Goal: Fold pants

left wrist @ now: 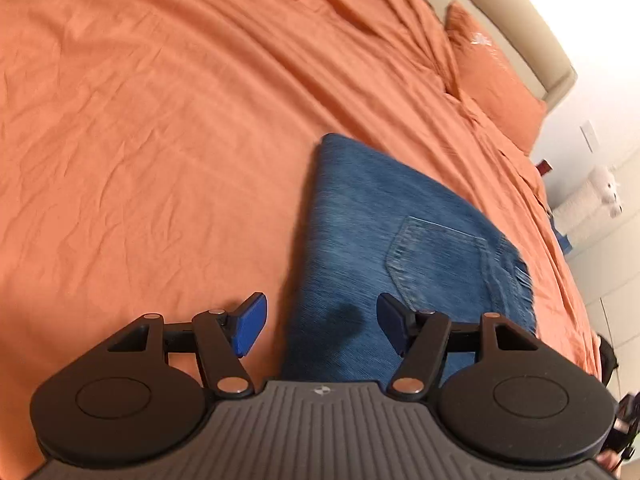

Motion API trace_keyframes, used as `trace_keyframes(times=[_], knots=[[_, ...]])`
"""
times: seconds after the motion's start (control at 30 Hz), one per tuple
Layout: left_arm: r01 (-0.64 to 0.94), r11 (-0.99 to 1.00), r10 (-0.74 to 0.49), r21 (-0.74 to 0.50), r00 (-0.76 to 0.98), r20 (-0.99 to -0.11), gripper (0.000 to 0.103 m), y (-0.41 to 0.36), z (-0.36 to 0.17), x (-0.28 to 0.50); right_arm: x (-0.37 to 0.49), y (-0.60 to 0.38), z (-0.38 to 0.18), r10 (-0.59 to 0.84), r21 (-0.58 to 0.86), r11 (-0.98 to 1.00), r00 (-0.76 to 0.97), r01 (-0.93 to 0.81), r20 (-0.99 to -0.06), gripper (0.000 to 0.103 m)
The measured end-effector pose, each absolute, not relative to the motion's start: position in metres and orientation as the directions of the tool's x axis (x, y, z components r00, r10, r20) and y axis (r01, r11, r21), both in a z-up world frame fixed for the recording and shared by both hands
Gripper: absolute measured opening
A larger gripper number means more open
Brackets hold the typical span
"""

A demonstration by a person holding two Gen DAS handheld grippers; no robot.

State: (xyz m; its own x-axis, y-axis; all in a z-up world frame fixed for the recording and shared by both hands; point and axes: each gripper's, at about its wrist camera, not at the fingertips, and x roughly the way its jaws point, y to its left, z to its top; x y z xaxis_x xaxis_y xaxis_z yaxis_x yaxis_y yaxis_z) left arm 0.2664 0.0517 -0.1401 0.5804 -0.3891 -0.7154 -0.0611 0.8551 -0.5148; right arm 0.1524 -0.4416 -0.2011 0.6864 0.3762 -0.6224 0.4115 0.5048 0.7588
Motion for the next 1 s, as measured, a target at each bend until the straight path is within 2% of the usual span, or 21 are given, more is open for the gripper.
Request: trace_keyframes(times=[0.17,0.53,0.63,0.7,0.83,1.0], knots=[[-0.076,0.812,-0.447,-0.579,0.558,-0.699,0.074,0.058,-0.156,0.285,0.169,-0.443,-0.21,0.412,0.794,0.452,0.694,0.408,-0.591,0.076],[-0.044,0.738,-0.552,-0.674,0.535,-0.64,0.074,0.055,-0.185,0.316,0.18,-0.442,-0.222,0.445,0.82,0.434,0.702,0.374,-0.556,0.059],[-0.029,0.744,-0.552,-0.668,0.537,-0.638,0.066,0.051,-0.187,0.318,0.182,-0.44,-0.221,0.438,0.815,0.443,0.704,0.373,-0.56,0.049],[-0.021,0.747,-0.554,-0.665,0.532,-0.64,0.056,0.05,-0.187,0.32,0.183,-0.437,-0.218,0.424,0.806,0.461,0.706,0.371,-0.567,0.044],[0.006,0.775,-0.538,-0.632,0.531,-0.655,0.043,0.042,-0.181,0.32,0.183,-0.433,-0.211,0.402,0.792,0.49,0.711,0.364,-0.576,0.039],[0.02,0.821,-0.488,-0.571,0.545,-0.682,0.02,0.032,-0.169,0.316,0.179,-0.428,-0.198,0.375,0.772,0.547,0.73,0.324,-0.571,0.034]])
